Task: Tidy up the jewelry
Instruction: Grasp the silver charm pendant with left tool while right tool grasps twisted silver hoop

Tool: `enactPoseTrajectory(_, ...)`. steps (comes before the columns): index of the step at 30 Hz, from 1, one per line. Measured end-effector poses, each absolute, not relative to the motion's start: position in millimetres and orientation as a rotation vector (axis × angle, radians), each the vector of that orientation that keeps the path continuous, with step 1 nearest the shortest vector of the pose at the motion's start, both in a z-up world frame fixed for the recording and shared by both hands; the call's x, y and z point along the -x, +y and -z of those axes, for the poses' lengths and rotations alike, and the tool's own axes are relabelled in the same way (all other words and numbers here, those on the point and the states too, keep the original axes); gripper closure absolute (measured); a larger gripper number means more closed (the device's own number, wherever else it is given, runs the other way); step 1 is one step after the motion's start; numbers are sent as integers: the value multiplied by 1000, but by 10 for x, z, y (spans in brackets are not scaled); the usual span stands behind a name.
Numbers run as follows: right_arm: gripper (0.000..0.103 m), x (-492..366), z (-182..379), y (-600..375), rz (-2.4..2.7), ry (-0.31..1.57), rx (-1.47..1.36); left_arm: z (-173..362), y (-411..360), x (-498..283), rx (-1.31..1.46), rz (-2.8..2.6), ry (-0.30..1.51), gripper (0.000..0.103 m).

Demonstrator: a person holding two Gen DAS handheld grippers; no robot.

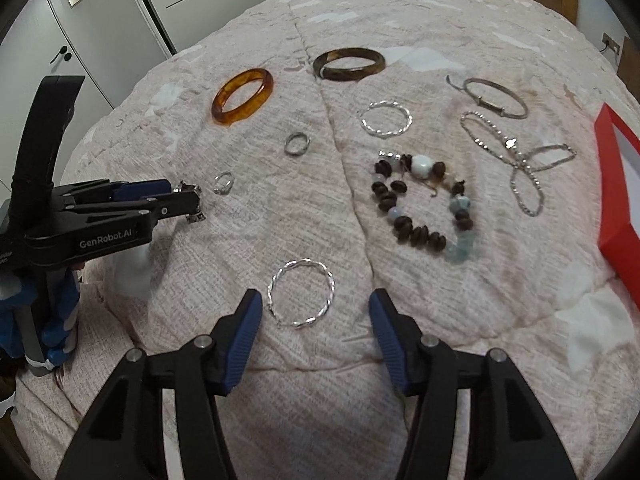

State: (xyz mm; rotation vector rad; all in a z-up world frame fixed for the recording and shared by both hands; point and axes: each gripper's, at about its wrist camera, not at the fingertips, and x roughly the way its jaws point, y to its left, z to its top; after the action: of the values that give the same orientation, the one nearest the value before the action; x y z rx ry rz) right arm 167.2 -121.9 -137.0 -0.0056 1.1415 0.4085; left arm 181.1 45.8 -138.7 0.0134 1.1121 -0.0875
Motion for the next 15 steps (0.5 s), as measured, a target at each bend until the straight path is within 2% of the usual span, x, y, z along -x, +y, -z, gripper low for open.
enactPoseTrajectory(4,49,-1746,1465,-1161,-419,1159,17,1477,472,-1870,3,79,1141,73)
enactPoseTrajectory(10,49,-1806,1553,-1058,-422,1169,63,1547,452,-1923,7,81,1145,80)
enactPoseTrajectory(11,50,-1805,1569,-1037,-419,1170,79,1553,449,-1923,10,80,1144,81)
enactPoseTrajectory(14,65,-1805,1603,-1003,-409,1171,107,1554,458,-1906,16,82,1139,82)
enactPoseTrajectory(15,65,-1813,1605,-1006,-406,1170,108,1545,457,-1897,17,81,1135,83)
